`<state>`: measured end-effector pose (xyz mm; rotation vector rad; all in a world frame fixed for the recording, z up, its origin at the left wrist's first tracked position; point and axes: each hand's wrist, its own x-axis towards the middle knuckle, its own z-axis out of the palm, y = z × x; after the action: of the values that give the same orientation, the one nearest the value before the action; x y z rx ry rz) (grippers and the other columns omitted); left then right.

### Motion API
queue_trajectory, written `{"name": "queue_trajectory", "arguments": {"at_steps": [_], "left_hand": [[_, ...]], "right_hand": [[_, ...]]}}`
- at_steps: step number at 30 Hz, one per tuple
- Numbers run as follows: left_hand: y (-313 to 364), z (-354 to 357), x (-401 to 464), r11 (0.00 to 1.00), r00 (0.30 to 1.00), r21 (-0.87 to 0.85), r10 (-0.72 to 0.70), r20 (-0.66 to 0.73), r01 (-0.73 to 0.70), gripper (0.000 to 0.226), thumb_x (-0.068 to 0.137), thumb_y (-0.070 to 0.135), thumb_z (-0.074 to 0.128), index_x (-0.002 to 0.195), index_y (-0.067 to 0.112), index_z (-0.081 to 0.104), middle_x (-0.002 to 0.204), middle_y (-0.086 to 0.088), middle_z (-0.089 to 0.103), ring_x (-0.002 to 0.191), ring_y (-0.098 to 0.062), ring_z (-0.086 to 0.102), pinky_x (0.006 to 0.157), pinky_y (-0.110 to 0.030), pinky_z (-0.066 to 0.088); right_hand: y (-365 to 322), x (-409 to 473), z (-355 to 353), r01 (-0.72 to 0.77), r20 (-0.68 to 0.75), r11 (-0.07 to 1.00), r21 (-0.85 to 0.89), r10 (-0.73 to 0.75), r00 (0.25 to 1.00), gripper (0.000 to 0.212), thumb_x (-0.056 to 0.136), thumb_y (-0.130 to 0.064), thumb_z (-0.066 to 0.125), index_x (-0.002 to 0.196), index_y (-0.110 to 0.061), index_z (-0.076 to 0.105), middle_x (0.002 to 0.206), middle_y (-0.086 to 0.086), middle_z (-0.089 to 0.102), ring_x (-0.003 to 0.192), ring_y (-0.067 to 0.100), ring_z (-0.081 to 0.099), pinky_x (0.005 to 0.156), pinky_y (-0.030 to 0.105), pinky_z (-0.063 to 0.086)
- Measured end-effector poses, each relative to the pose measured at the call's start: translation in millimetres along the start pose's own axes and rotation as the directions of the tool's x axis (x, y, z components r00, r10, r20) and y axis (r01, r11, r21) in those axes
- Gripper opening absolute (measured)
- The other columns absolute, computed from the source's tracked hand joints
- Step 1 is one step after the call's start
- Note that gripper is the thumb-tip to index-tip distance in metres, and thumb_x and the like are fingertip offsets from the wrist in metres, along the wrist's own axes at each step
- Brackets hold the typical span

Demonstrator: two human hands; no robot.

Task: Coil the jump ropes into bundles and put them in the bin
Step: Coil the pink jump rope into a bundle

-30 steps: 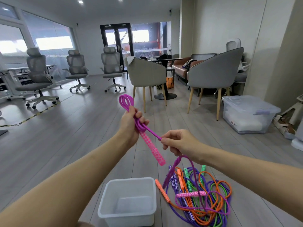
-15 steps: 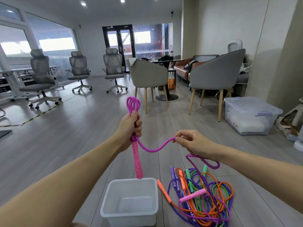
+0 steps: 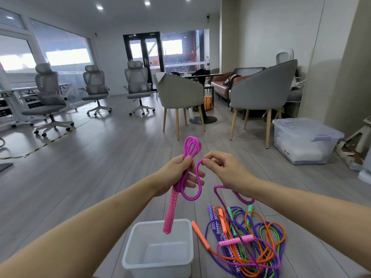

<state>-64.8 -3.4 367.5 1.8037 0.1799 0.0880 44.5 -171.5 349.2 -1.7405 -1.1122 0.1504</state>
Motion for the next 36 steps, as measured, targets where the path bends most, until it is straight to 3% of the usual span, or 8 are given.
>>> {"name": "queue_trajectory", "arguments": {"at_steps": [6, 11, 15, 19, 22, 28, 32, 36], "left_hand": [[1.4, 9.7, 2.5, 0.988, 0.998, -0.151, -0.006, 0.062, 0.016, 0.038, 0.111, 0.032, 0.031, 0.13, 0.004, 0.048, 0.106, -0.02, 0.074, 0.103, -0.042, 0.071, 0.091, -0.045, 0.059], [1.7, 8.3, 10.7, 0.963, 0.993, -0.253, -0.064, 0.102, 0.088, 0.037, 0.111, 0.03, 0.036, 0.131, 0.002, 0.047, 0.074, -0.003, 0.056, 0.072, -0.024, 0.065, 0.095, -0.047, 0.057], [0.3, 4.8, 7.8, 0.983, 0.967, -0.017, -0.177, 0.181, 0.182, 0.034, 0.108, 0.038, 0.043, 0.114, 0.006, 0.052, 0.067, 0.004, 0.038, 0.056, -0.009, 0.038, 0.062, -0.029, 0.054], [1.5, 2.7, 5.7, 0.983, 0.959, 0.067, -0.183, 0.218, 0.173, 0.031, 0.106, 0.041, 0.048, 0.101, 0.01, 0.051, 0.066, 0.005, 0.034, 0.055, -0.009, 0.033, 0.054, -0.023, 0.045], [4.0, 0.2, 4.9, 0.99, 0.981, -0.092, -0.089, 0.175, 0.106, 0.026, 0.107, 0.037, 0.046, 0.096, 0.014, 0.049, 0.066, 0.005, 0.035, 0.054, -0.009, 0.032, 0.054, -0.022, 0.043], [14.1, 4.0, 5.9, 0.954, 0.998, -0.301, 0.021, 0.063, -0.001, 0.027, 0.107, 0.038, 0.046, 0.097, 0.013, 0.049, 0.065, 0.005, 0.034, 0.051, -0.008, 0.031, 0.049, -0.021, 0.045], [15.4, 2.1, 10.0, 0.903, 0.997, -0.424, 0.057, -0.046, -0.071, 0.026, 0.107, 0.036, 0.046, 0.095, 0.013, 0.05, 0.063, 0.005, 0.035, 0.047, -0.007, 0.033, 0.046, -0.02, 0.043], [16.0, -10.6, 12.6, 0.832, 0.979, -0.53, 0.072, -0.189, -0.163, 0.027, 0.106, 0.036, 0.048, 0.091, 0.014, 0.051, 0.062, 0.005, 0.035, 0.045, -0.007, 0.034, 0.044, -0.02, 0.043]], "right_hand": [[5.9, 4.5, 2.0, -0.003, -0.054, 1.0, 0.03, 0.004, 0.999, 0.017, 0.105, -0.032, 0.057, 0.099, -0.022, 0.069, 0.084, 0.014, 0.068, 0.075, 0.028, 0.061, 0.067, 0.03, 0.048], [10.5, 5.5, 2.4, 0.015, -0.069, 0.997, -0.069, -0.02, 0.997, 0.015, 0.104, -0.034, 0.058, 0.098, -0.025, 0.069, 0.076, 0.0, 0.065, 0.066, 0.009, 0.053, 0.061, 0.025, 0.044], [22.4, 4.2, -8.3, 0.036, 0.04, 0.959, -0.283, -0.026, 0.999, 0.012, 0.099, -0.043, 0.064, 0.098, -0.033, 0.071, 0.082, -0.008, 0.066, 0.075, 0.011, 0.059, 0.072, 0.043, 0.054], [25.6, 4.5, -20.7, 0.065, 0.152, 0.941, -0.331, -0.015, 0.988, 0.009, 0.097, -0.034, 0.068, 0.105, -0.03, 0.065, 0.083, -0.005, 0.063, 0.075, 0.013, 0.058, 0.073, 0.04, 0.055], [30.4, 2.4, -22.5, 0.017, 0.124, 0.93, -0.367, 0.03, 0.992, 0.036, 0.096, -0.022, 0.071, 0.124, -0.037, 0.052, 0.078, -0.003, 0.059, 0.07, 0.012, 0.06, 0.071, 0.028, 0.057], [31.8, 5.6, -10.0, 0.035, -0.023, 0.907, -0.419, -0.049, 0.999, 0.08, 0.091, -0.014, 0.077, 0.143, -0.051, 0.029, 0.092, -0.007, 0.062, 0.072, 0.012, 0.068, 0.069, 0.032, 0.064], [37.2, 10.9, -9.4, -0.075, -0.133, 0.927, -0.368, 0.028, 0.991, 0.085, 0.086, -0.014, 0.081, 0.145, -0.043, 0.028, 0.102, -0.009, 0.057, 0.075, 0.015, 0.07, 0.068, 0.032, 0.064], [47.1, 12.7, -27.2, -0.251, -0.222, 0.966, -0.063, 0.231, 0.947, 0.061, 0.085, -0.001, 0.078, 0.128, -0.028, 0.043, 0.11, 0.003, 0.056, 0.088, 0.025, 0.071, 0.071, 0.03, 0.063]]}}
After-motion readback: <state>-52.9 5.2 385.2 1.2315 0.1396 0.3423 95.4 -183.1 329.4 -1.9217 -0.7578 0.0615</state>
